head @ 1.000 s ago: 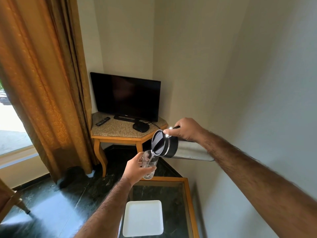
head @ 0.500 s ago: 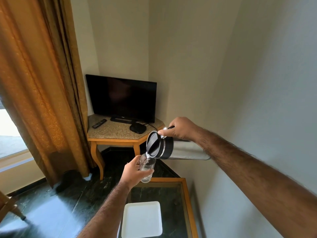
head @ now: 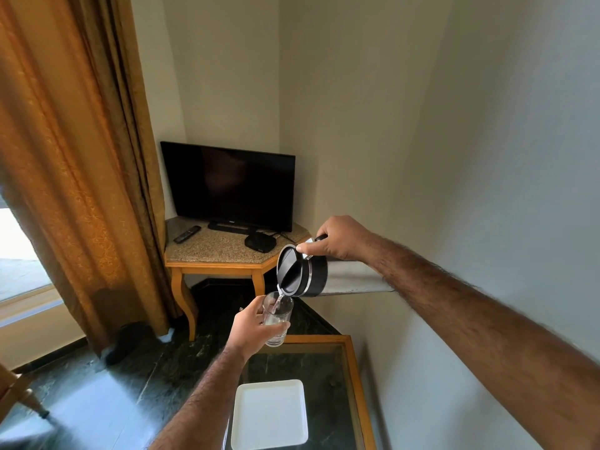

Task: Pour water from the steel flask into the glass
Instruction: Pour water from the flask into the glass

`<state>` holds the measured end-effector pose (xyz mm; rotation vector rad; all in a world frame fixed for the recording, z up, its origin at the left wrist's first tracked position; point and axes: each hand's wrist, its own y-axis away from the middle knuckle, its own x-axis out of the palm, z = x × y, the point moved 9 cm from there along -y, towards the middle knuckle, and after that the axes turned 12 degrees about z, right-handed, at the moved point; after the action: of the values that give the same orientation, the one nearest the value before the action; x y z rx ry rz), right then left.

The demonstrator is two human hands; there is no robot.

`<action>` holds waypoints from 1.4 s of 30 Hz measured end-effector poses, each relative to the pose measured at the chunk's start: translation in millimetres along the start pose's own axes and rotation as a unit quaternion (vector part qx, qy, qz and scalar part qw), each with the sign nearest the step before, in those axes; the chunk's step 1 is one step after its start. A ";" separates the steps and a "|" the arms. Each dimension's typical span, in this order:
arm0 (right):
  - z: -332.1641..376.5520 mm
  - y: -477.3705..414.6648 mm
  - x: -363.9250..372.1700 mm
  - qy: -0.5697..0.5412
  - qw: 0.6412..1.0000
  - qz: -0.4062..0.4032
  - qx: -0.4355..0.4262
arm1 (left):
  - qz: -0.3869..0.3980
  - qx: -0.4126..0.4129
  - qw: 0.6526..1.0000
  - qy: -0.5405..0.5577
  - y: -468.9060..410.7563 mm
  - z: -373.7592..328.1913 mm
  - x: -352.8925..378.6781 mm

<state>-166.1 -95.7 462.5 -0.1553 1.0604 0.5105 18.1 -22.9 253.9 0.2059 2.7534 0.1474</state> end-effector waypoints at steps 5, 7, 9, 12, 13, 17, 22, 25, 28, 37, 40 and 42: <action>4.3 2.5 -2.0 0.007 1.000 -0.002 -0.005 | -0.008 0.002 1.000 0.008 0.2 -0.2 -0.6; 6.2 2.7 -2.1 0.007 1.000 0.000 -0.008 | -0.009 0.005 1.000 0.009 0.1 -0.9 -0.3; 7.4 2.9 -2.1 0.007 1.000 0.000 -0.009 | -0.010 0.006 1.000 0.011 0.4 -1.3 0.3; 9.7 3.0 -2.3 0.012 1.000 -0.001 -0.013 | -0.012 0.008 1.000 0.014 1.0 -2.3 0.6; 10.0 3.1 -1.7 0.013 1.000 -0.001 -0.013 | -0.012 0.008 1.000 0.014 1.3 -2.1 0.4; 9.8 1.8 -2.1 0.014 1.000 -0.004 -0.013 | -0.016 0.010 1.000 0.011 0.5 -1.9 -0.5; 10.1 1.4 0.3 0.020 1.000 0.003 -0.014 | -0.021 0.007 1.000 0.009 0.8 1.3 -1.6; 10.1 1.0 -0.6 0.019 1.000 0.003 -0.011 | -0.022 0.008 1.000 0.005 0.9 1.2 -1.4; 11.9 1.4 -0.2 0.023 1.000 0.009 -0.014 | -0.023 0.009 1.000 0.003 1.0 0.5 0.3; 13.9 2.6 0.1 0.042 0.999 0.009 -0.019 | -0.019 0.010 1.000 -0.001 -1.0 0.4 3.6; 13.8 1.3 0.4 0.046 0.999 0.010 -0.021 | -0.017 0.010 1.000 -0.002 -1.7 0.7 3.7; 13.5 0.6 -0.6 0.046 0.999 0.009 -0.025 | -0.016 0.008 1.000 -0.005 -2.0 1.4 3.8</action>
<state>-155.9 -90.5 469.7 -0.2148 1.1404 0.5513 14.8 -24.1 250.9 0.1664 2.7464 0.1145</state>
